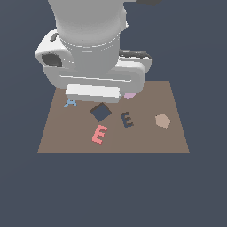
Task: Insert a designated object into the corresponding slot on a board.
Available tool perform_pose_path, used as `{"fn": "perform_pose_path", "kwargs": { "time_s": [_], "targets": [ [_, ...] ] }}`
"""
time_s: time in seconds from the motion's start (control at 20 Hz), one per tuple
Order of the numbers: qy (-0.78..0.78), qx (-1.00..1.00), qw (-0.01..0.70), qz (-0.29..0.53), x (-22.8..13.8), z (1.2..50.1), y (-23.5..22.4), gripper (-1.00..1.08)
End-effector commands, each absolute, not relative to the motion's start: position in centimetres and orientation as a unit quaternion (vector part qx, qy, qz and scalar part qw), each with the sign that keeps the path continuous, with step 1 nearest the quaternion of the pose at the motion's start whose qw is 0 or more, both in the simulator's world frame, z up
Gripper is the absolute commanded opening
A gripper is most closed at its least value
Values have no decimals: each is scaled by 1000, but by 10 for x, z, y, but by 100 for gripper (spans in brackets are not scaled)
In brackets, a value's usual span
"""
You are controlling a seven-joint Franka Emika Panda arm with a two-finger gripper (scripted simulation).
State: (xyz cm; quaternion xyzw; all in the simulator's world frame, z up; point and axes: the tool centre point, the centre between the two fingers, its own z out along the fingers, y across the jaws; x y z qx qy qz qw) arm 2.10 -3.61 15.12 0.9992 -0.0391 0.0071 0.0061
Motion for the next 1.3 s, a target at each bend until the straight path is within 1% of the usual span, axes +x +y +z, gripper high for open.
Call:
{"fn": "perform_pose_path", "kwargs": {
  "time_s": [0.0,0.65,0.95,1.25],
  "targets": [
    [-53,999,6,6,29,139,-36,100],
    [-138,990,1,1,78,69,-41,100],
    [-157,988,0,0,90,54,-44,100],
    [-164,987,0,0,94,49,-45,100]
  ]
}}
